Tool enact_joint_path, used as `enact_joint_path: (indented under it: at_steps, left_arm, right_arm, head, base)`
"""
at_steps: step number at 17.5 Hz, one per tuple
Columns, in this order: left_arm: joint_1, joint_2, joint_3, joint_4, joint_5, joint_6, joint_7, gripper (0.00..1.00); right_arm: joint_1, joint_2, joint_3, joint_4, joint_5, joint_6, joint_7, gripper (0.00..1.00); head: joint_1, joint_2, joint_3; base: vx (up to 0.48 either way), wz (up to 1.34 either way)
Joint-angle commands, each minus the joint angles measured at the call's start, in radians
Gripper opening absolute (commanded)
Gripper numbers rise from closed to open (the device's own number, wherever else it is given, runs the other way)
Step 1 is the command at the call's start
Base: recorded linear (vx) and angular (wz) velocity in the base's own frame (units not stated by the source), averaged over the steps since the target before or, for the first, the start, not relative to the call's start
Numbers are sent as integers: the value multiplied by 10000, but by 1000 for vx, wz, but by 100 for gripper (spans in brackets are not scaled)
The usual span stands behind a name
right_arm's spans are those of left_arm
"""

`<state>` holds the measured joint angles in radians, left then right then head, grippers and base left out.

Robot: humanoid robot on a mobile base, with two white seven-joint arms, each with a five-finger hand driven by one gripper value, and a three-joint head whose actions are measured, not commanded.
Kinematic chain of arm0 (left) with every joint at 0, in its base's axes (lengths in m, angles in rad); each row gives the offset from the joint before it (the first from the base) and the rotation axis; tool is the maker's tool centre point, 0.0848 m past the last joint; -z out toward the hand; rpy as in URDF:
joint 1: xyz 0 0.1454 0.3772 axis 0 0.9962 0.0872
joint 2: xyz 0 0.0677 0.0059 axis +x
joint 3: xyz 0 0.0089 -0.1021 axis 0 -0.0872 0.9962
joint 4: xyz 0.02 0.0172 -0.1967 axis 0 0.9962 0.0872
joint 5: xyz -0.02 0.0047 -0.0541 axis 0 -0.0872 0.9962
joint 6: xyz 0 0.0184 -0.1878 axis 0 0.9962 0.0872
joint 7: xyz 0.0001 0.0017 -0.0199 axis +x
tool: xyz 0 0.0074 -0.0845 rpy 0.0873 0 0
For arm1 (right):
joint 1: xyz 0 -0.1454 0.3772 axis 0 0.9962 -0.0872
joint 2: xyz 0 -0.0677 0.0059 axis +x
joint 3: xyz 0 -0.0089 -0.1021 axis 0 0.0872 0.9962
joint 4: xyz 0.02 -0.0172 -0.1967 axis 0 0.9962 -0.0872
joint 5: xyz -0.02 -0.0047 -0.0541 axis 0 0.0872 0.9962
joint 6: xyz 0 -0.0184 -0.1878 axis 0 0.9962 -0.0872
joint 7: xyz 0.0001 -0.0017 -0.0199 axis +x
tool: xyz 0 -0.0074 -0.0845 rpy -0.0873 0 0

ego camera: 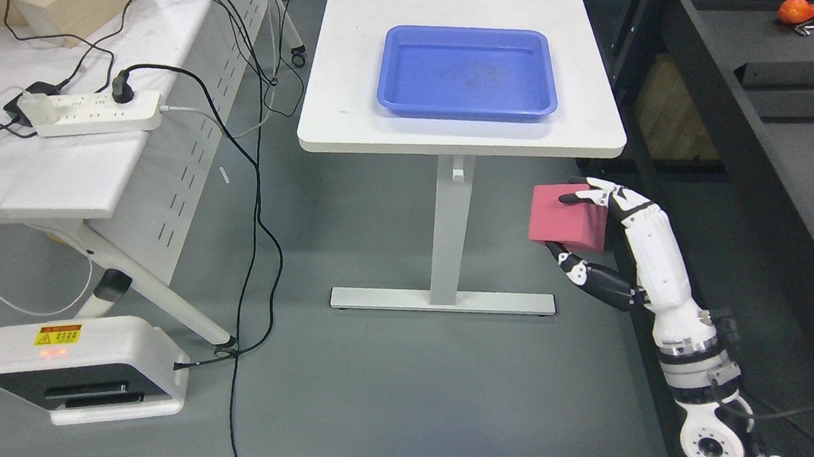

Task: Pick pink block from left shelf to tray
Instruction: 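Carry the held pink cube while turning toward the blue tray, then lower the pink cube into the blue tray with the right hand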

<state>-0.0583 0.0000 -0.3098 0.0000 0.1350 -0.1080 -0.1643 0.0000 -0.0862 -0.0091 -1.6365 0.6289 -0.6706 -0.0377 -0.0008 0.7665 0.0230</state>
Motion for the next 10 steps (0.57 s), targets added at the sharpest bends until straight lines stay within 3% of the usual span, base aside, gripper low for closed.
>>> enact_joint_path:
  at_steps: [1,10]
  left_arm:
    - [0,175,0,-175,0,-9,2,100]
    - [0,175,0,-175,0,6,2,100]
  right_arm:
    - [-276,64,45,-3,0,2,24,6]
    - [-276,95,152,-3,16,48,345,5]
  head:
    - [0,0,0]
    - [0,1,0]
  base:
    - [264,97]
    - [269,138]
